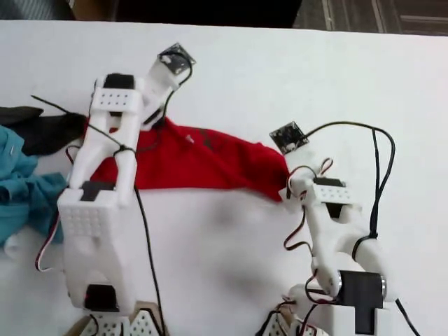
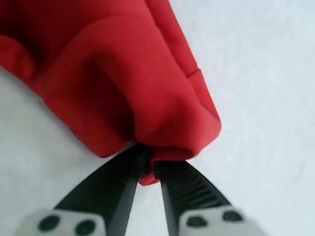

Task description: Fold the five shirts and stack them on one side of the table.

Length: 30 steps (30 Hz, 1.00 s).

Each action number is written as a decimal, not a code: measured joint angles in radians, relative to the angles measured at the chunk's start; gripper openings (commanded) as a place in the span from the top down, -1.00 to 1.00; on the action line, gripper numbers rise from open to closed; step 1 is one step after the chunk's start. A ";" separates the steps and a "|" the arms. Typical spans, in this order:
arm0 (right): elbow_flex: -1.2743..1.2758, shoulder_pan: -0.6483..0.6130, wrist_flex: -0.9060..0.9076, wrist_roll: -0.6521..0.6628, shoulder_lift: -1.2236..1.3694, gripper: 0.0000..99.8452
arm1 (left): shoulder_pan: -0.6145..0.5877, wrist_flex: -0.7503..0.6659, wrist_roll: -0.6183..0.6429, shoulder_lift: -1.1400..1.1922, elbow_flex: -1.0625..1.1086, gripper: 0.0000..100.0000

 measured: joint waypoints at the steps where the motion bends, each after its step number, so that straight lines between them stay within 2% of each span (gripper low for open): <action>1: 0.000 0.000 0.000 0.000 0.000 0.96 | 0.005 0.000 0.000 0.000 0.000 0.93; 10: 0.000 0.000 0.000 0.000 0.000 0.96 | 0.031 0.046 0.000 0.003 -0.006 0.92; 17: 0.000 0.000 -0.002 0.000 0.000 0.96 | 0.032 0.064 0.000 0.003 -0.006 0.44; 23: 0.000 0.000 -0.002 0.000 0.000 0.96 | 0.034 0.035 0.095 0.003 -0.018 0.48; 30: 0.000 0.000 -0.002 0.000 0.000 0.96 | 0.034 -0.002 0.109 0.071 -0.060 0.48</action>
